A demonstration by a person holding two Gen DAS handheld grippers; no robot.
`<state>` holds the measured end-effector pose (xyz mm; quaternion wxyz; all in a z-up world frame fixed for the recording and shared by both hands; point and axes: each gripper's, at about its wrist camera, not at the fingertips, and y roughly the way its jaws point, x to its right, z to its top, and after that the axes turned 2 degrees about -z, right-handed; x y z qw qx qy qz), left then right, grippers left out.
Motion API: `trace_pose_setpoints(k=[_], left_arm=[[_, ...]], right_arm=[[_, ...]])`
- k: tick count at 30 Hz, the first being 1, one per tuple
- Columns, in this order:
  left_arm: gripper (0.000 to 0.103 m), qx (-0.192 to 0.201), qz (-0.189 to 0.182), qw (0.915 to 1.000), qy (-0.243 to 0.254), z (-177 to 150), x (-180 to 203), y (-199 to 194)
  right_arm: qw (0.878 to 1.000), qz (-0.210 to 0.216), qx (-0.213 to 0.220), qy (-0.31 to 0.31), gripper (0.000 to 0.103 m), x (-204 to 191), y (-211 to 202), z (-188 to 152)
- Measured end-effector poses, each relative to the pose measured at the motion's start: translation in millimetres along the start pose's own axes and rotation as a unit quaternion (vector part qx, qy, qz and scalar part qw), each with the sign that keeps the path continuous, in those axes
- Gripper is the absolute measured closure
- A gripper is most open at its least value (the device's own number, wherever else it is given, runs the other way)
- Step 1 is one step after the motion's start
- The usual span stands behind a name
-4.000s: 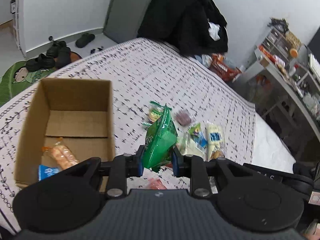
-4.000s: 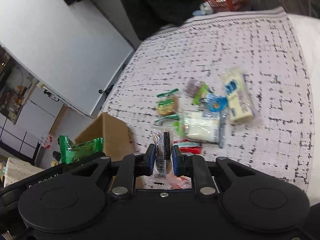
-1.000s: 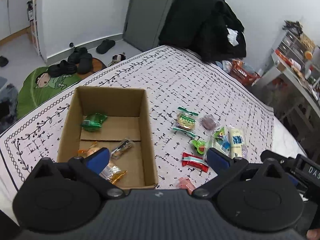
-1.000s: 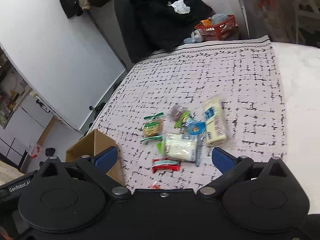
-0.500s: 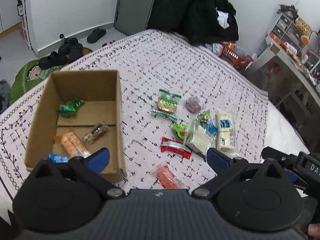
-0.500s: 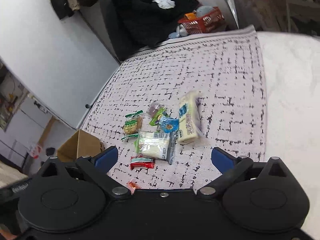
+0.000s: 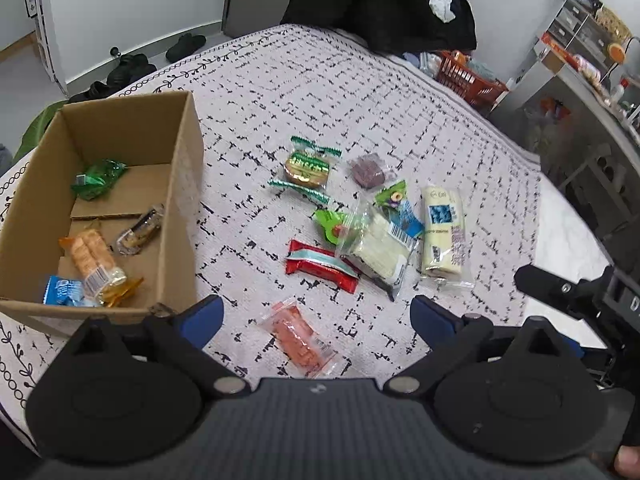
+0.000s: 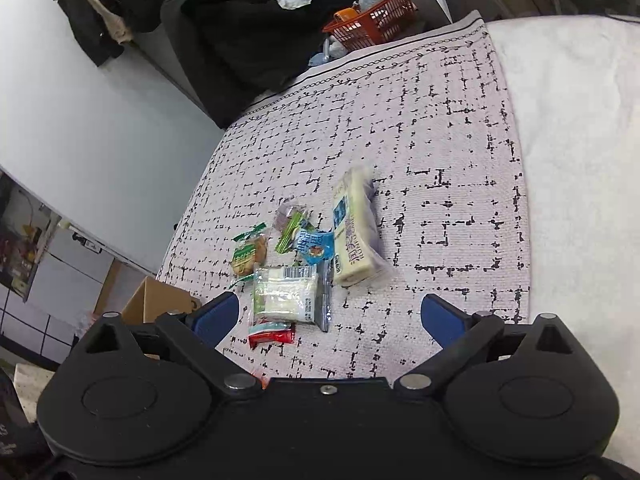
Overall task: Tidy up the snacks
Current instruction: 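Move both tools back toward the remaining snacks, then grasp the orange wrapped snack with the left tool while the right tool grasps the long cream pack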
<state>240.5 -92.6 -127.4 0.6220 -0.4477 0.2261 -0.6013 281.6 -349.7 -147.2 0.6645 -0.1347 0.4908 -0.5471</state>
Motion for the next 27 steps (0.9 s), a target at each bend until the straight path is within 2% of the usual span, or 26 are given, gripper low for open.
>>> trace_pose_setpoints(k=[10,15,19,25,26,27], left_arm=[[0.019,-0.033,0.029,0.9989,-0.015,-15,3,37],[0.033,-0.052,0.042,0.9975,-0.021,-23,5,56],[0.041,-0.068,0.046,0.9962,-0.03,-26,3,70],[0.049,-0.074,0.062,0.9948,-0.034,-26,2,85],[0.058,-0.071,0.066,0.9948,-0.032,-24,3,85],[0.074,-0.068,0.068,0.9949,-0.03,-23,3,85]], right_arm=[[0.999,0.013,-0.016,0.028,0.017,17,18,4],[0.999,0.011,-0.031,0.029,0.025,20,34,8],[0.999,0.017,-0.037,0.033,0.03,21,44,10],[0.998,0.025,-0.052,0.033,0.031,22,60,14],[0.998,0.026,-0.053,0.035,0.031,22,63,15],[0.998,0.027,-0.054,0.036,0.031,23,65,16]])
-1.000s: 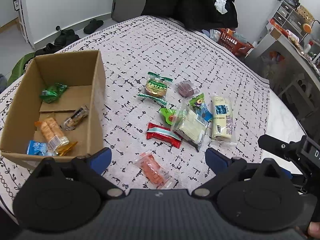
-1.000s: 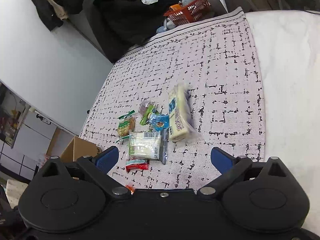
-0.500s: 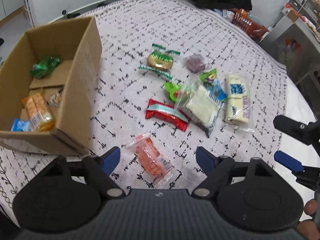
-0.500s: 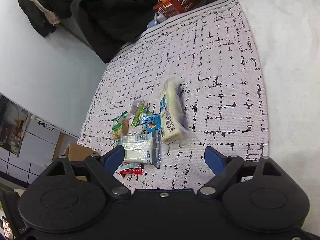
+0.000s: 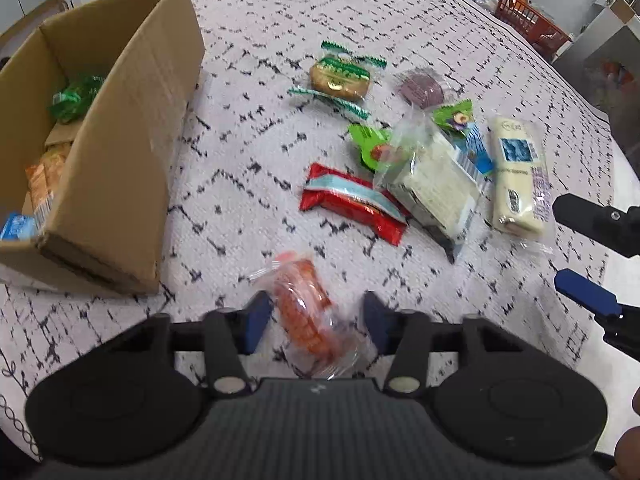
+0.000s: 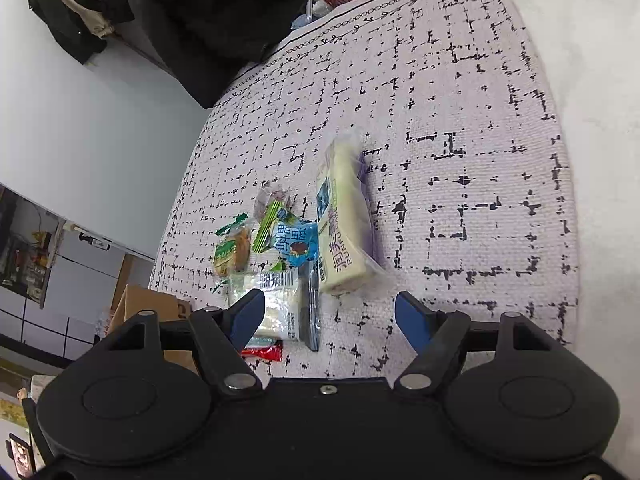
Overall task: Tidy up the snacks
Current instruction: 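Grasp the orange wrapped snack with the left tool while the right tool grasps the long cream pack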
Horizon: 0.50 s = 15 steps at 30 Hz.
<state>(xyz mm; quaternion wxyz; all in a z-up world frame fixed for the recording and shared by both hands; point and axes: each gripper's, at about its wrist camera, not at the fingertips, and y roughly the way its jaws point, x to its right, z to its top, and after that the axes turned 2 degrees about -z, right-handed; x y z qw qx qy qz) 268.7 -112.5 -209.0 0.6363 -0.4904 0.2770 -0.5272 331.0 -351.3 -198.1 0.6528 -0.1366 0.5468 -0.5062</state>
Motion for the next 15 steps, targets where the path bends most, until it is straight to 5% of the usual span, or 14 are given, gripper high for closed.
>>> trace_pose_setpoints(k=[3,15], left_arm=[[0.082,0.004,0.001,0.9999,-0.01,4,-2,1],[0.083,0.026,0.018,0.9995,-0.006,17,-3,4]], right_arm=[[1.0,-0.006,-0.001,0.0,0.031,1,7,4],[1.0,-0.009,-0.003,0.004,0.035,4,31,14]])
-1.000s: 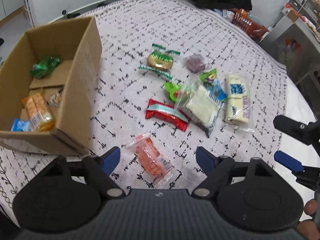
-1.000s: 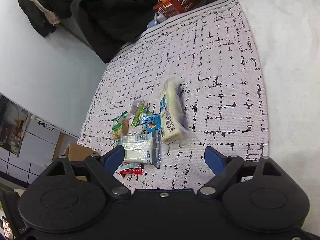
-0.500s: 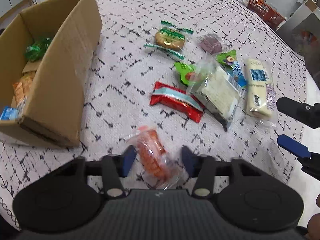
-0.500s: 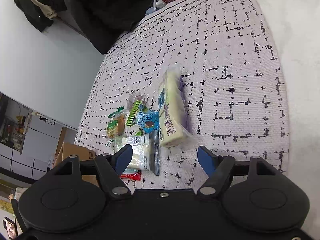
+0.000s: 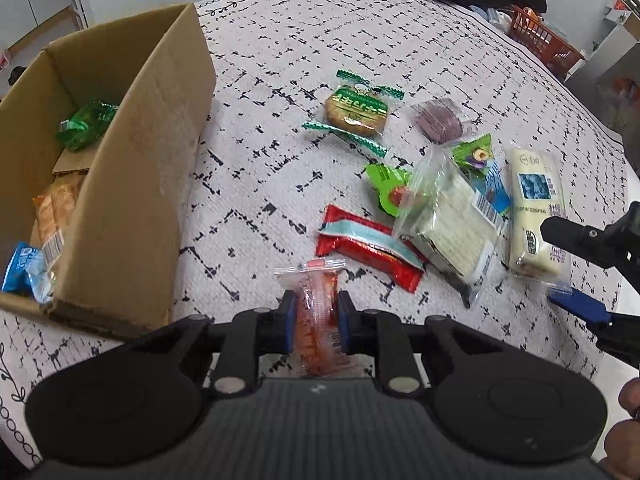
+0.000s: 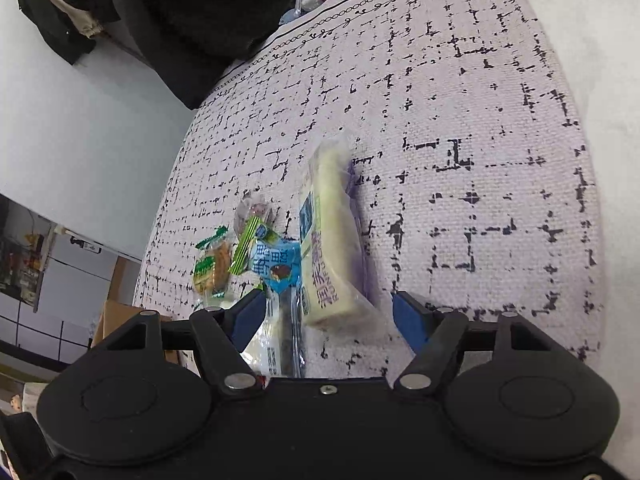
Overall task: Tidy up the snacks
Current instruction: 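Grasp the orange wrapped snack with the left tool while the right tool grasps the long cream pack, then carry both snacks over the box and open both tools to drop them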
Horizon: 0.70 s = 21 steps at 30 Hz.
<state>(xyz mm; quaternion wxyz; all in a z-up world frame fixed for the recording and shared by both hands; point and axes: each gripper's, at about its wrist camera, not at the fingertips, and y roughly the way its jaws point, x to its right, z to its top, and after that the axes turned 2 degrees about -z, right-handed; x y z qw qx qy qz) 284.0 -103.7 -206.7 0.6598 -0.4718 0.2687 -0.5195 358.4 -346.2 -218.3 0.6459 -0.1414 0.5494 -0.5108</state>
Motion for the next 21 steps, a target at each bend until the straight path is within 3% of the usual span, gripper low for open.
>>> trace_pose_setpoints(k=[9,11,13,16,21], left_arm=[[0.083,0.013,-0.007,0.9999,0.006,6,4,-4],[0.083,0.018,-0.01,0.9998,0.005,8,4,-7],[0.083,0.022,-0.011,0.9997,0.006,9,3,-10],[0.083,0.028,-0.014,0.9995,0.004,11,1,-17],[0.083,0.043,-0.026,0.9987,-0.001,14,-4,-32]], right_arm=[[1.0,0.013,0.006,0.007,0.036,2,15,17],[1.0,0.004,0.01,-0.007,0.042,-2,17,18],[1.0,-0.017,0.013,-0.022,0.066,-4,18,17],[1.0,-0.017,0.015,-0.017,0.074,-1,15,16],[0.999,-0.025,0.023,-0.015,0.078,-1,1,10]])
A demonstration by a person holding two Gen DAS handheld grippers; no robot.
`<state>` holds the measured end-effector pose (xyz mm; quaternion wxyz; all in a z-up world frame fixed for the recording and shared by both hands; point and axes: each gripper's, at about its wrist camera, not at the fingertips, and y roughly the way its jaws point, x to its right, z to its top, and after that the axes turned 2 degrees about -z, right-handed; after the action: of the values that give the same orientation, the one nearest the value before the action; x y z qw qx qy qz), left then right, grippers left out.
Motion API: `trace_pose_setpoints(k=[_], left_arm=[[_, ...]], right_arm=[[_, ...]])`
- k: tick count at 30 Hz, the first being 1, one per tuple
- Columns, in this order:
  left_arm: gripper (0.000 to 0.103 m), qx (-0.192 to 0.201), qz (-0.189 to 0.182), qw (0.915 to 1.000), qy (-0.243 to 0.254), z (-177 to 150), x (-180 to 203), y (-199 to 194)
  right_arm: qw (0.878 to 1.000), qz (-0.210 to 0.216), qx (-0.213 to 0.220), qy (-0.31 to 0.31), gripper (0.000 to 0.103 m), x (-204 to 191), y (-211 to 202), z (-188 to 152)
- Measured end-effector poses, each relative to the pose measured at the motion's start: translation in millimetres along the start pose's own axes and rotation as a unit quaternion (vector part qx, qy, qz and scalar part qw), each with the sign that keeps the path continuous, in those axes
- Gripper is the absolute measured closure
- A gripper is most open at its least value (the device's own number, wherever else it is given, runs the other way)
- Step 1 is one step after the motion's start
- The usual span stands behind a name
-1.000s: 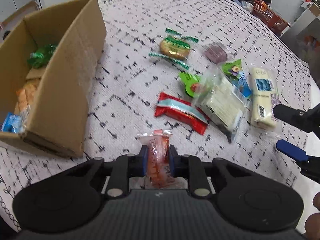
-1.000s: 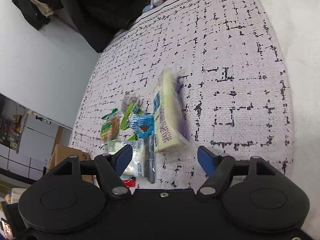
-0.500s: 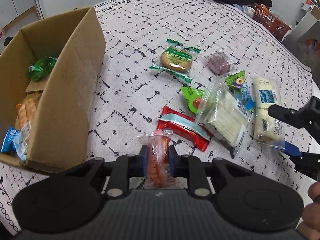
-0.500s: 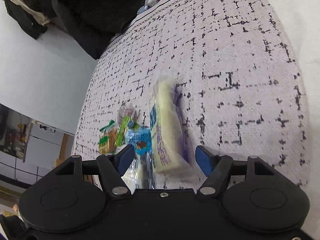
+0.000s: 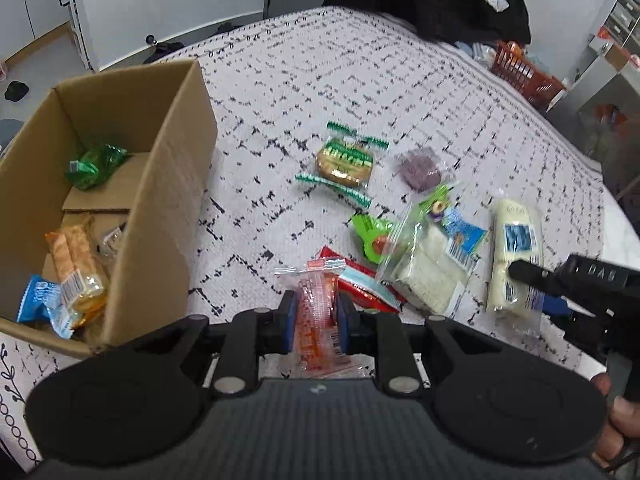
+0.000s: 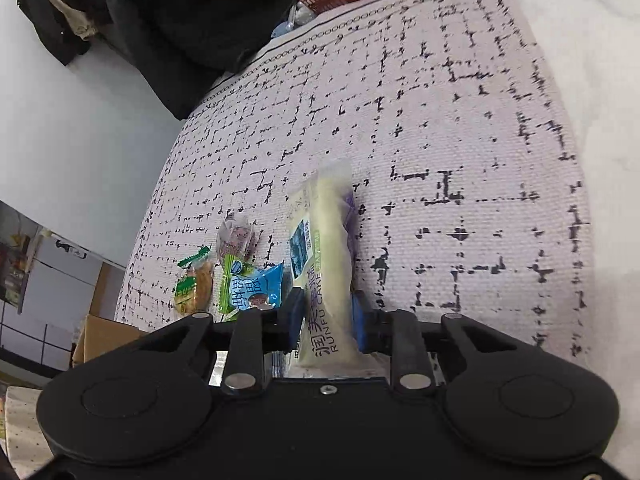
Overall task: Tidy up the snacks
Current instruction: 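Carry both snacks over the box and open both tools to drop them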
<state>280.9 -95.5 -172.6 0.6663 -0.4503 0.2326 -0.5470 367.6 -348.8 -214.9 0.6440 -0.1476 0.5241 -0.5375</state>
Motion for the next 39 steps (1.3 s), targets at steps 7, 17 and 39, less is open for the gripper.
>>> trace_pose_setpoints(k=[7,17,39], left_arm=[[0.083,0.025,-0.019,0.9995,-0.003,5,-7,-24],[0.083,0.058,-0.039,0.9974,-0.021,13,-26,-56],[0.083,0.09,-0.063,0.9895,-0.093,26,-83,-96]], right_arm=[[1.0,0.011,0.015,0.006,0.079,-4,-31,-6],[0.999,0.031,0.02,-0.019,0.079,-45,-59,-16],[0.994,0.071,0.005,-0.085,0.079,-141,-74,-49]])
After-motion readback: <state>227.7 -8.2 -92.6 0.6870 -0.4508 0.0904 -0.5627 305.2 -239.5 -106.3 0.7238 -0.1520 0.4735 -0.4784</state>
